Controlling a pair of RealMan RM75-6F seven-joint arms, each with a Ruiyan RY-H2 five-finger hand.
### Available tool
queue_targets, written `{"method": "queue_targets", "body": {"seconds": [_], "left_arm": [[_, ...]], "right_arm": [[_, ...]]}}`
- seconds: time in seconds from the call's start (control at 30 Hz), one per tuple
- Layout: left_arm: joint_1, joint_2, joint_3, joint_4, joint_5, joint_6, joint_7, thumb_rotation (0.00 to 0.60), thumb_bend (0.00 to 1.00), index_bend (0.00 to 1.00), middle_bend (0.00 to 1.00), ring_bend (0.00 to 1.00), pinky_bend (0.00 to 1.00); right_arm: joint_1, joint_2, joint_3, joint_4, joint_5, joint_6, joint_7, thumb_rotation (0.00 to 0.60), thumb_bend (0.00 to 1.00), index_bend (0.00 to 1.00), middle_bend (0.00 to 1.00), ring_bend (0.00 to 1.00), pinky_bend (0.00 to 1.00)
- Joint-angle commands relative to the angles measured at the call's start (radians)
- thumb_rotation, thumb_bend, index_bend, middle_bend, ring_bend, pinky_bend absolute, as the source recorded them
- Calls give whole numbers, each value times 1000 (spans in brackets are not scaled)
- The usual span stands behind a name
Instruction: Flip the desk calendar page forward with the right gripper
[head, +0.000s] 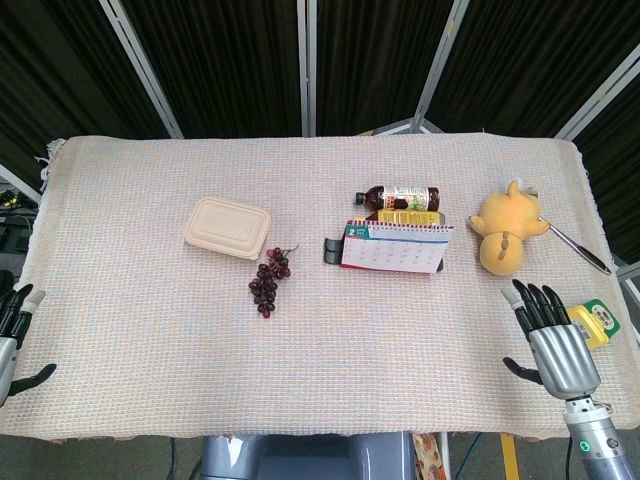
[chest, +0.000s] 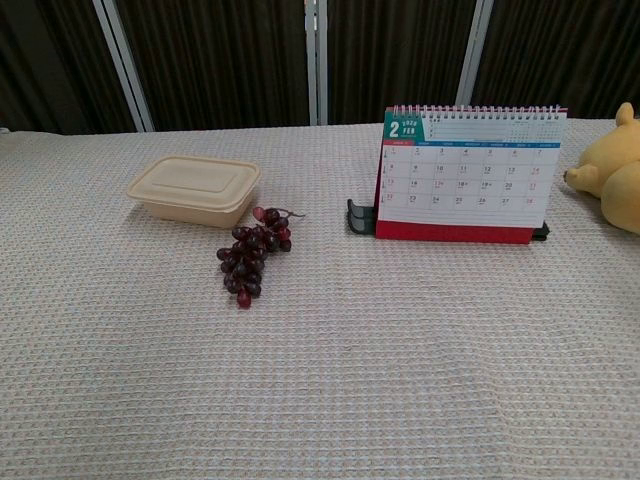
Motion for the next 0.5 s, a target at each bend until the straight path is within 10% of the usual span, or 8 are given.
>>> {"method": "queue_targets", "body": {"seconds": [0.03, 0.3, 0.43, 0.5], "left_arm": [[1, 0, 1, 1, 1, 0, -1, 600, 101, 0, 0, 0, 0], [3, 2, -1, 1, 3, 7, -10, 600, 103, 0, 0, 0, 0], [5, 5, -6, -1, 1, 15, -22, 600, 105, 0, 0, 0, 0], [4, 5, -5, 0, -2, 12, -24, 600, 106, 0, 0, 0, 0]], "right_arm": [[1, 0, -3, -1, 0, 1, -3, 600, 36, 0, 0, 0, 0], [5, -5, -8, -12, 6, 3, 6, 600, 91, 0, 62, 42, 33], [11, -21, 3, -42, 41, -6, 81, 600, 211, 19, 544, 537, 530], [21, -26, 6, -73, 76, -39, 159, 600, 301, 28, 671, 662, 613]]}}
